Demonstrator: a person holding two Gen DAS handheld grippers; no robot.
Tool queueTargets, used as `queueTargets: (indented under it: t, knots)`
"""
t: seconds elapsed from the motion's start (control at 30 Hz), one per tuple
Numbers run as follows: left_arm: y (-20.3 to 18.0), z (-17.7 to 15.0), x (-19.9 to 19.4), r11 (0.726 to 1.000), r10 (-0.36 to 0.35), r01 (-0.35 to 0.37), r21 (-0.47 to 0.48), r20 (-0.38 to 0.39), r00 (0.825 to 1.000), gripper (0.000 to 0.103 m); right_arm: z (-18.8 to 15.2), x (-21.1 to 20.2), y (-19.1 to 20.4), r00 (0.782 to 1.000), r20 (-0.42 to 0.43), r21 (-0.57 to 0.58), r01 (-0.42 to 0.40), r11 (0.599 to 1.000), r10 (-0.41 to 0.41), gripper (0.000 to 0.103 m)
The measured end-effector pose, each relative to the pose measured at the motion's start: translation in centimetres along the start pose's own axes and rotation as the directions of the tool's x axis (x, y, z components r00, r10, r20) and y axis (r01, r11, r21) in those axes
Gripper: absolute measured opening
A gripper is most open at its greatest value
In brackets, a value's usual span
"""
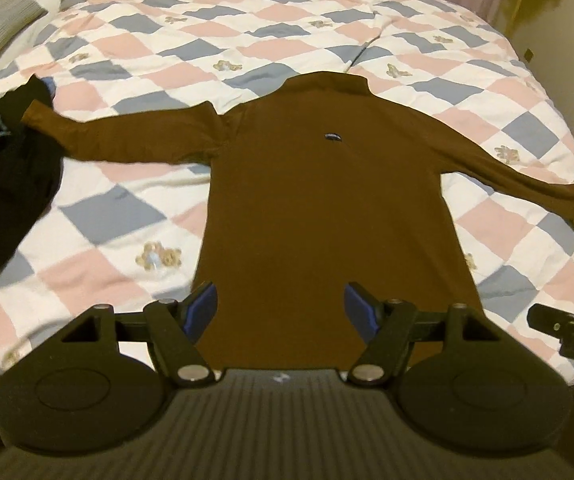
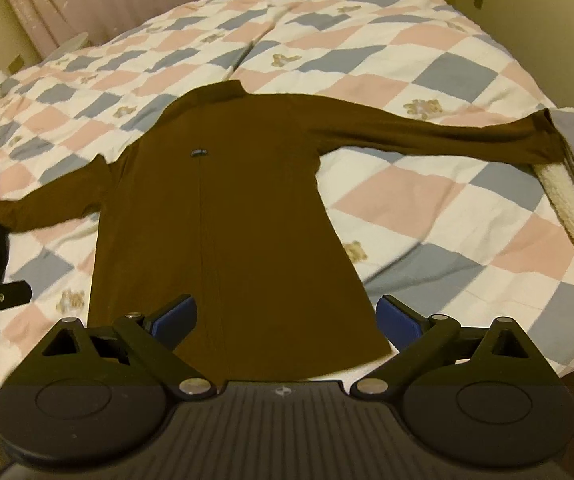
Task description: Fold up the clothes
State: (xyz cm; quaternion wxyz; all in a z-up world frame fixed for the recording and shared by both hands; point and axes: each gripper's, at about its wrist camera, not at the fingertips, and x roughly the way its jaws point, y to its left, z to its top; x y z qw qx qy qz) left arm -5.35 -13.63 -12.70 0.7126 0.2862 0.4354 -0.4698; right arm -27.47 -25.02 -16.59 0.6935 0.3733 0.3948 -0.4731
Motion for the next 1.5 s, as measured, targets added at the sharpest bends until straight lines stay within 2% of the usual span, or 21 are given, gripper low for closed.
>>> queueTargets:
  t: [0.2,0.47,1.13,1.37,1.5]
  knots:
    - [-1.1,-2.4,-2.0,0.999,0.022,-0.022,-0.029,0.025,0.999,0.07,-2.0,-1.5,-2.0,0.999,-0.006,-0.053,-0.034,0.998,0.034,0.099]
    - [-1.8,-4.3,-4.0,0.997,0.056,-0.052,-0.06,0.064,0.996,0.072,-2.9,-2.6,-3.0,0.996,0.02,-0.109,-0.081,0.991,0.083,0.099]
    - [-3.3,-3.8,-4.1,0.997,0.076,-0.074,-0.029,0.08,0.994,0.074,-2.0,-2.5,-3.6,0.993,0.029,-0.125,-0.114,0.986,0.118,0.1]
    - [-1.6,-2.3,-3.3,0.998,0.053,-0.05,-0.044,0.074,0.996,0.074,-1.3,-1.9,-3.2,0.993,0.011,-0.117,-0.119,0.986,0.121,0.1]
    - [2.1,-0.9,-1.3,0.995,0.042,-0.035,-0.095,0.076,0.996,0.074,-0.4,-1.1,-2.6,0.992,0.004,-0.091,-0.122,0.988,0.123,0.1]
